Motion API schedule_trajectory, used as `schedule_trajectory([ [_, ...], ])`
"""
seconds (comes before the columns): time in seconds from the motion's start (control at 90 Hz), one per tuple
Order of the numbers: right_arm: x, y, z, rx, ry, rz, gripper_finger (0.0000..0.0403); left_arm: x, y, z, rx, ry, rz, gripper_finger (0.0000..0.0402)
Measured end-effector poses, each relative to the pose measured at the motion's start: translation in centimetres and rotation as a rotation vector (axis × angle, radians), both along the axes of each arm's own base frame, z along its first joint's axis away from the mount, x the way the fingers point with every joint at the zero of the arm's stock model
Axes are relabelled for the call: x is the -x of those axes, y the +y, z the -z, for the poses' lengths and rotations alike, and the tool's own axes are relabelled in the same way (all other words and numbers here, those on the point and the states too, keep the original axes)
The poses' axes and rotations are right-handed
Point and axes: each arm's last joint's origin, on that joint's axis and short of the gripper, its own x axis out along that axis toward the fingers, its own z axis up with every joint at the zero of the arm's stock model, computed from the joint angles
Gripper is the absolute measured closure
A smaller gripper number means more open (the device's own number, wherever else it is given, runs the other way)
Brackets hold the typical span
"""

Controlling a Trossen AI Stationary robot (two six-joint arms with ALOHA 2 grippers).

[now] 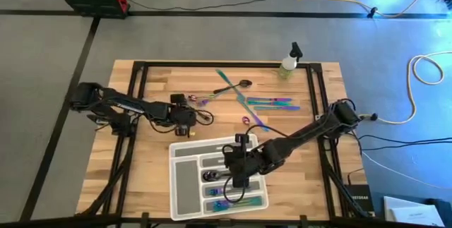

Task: Sort silverware
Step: Put the black spoon into the white silverware tray

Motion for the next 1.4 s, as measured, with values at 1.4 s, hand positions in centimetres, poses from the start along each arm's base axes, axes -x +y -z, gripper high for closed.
schedule_trajectory([
  [1.4,-3.7,0.9,2.4,0.773,-0.105,-0.424,0.0231,-3.9,-5.4,-5.9,1.155,-0.489,-0.081,0.0394],
])
